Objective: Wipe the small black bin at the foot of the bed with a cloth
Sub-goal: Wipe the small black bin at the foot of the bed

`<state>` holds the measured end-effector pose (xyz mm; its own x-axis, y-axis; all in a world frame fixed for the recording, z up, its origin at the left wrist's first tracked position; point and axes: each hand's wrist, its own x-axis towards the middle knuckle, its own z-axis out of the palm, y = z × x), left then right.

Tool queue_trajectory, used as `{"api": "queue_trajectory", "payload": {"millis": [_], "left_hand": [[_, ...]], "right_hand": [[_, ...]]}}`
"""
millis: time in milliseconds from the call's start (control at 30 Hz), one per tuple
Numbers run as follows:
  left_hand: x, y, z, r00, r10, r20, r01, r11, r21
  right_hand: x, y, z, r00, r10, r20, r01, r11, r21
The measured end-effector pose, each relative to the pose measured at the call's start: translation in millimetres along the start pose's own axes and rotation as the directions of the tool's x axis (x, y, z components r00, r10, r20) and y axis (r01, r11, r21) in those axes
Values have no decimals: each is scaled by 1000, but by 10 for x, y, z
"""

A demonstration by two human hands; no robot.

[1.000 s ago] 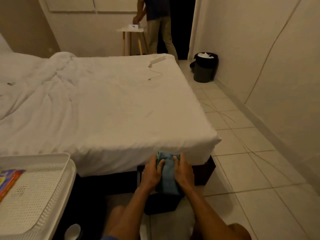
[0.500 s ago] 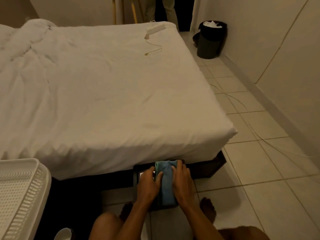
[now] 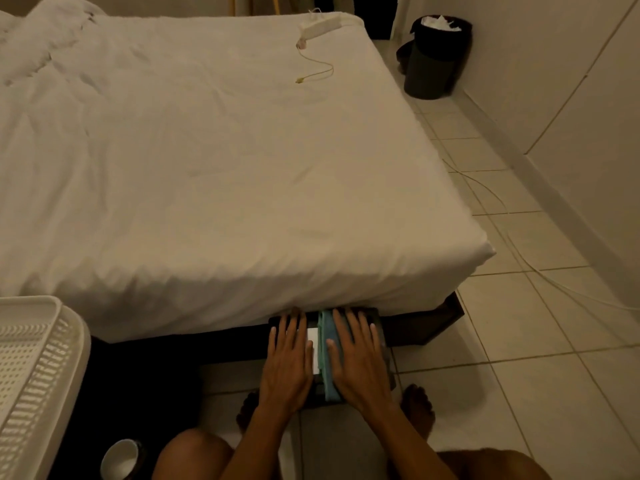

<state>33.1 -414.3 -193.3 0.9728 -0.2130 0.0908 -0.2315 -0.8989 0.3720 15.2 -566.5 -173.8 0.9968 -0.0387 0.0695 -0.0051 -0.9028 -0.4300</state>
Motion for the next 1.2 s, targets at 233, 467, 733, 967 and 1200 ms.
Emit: {"api": "queue_trajectory", "payload": {"millis": [233,467,733,967,1200], "left_hand": [[-23,-33,108,1000,6,-6,-6,999,-53],[-42,-37,116,1000,9,-9,-10,999,-33],[-68,-8,108,1000,-17,3,17,1000,-20],[-76,-21,119,999,-28,18,28,1000,-9],[-71,-13,111,998,-48,36,48,999,-6]], "right_hand": [[-60,37,70,995,15,95,-15,1000,-2],[-45,33,19,997,27,75,-27,1000,-1],[-95,117,70,999,45,-8,-45,999,-26],[-52,25,128,993,118,-14,-119,989,-86],[-145,29,119,996,89,19,-88,995,-55]]}}
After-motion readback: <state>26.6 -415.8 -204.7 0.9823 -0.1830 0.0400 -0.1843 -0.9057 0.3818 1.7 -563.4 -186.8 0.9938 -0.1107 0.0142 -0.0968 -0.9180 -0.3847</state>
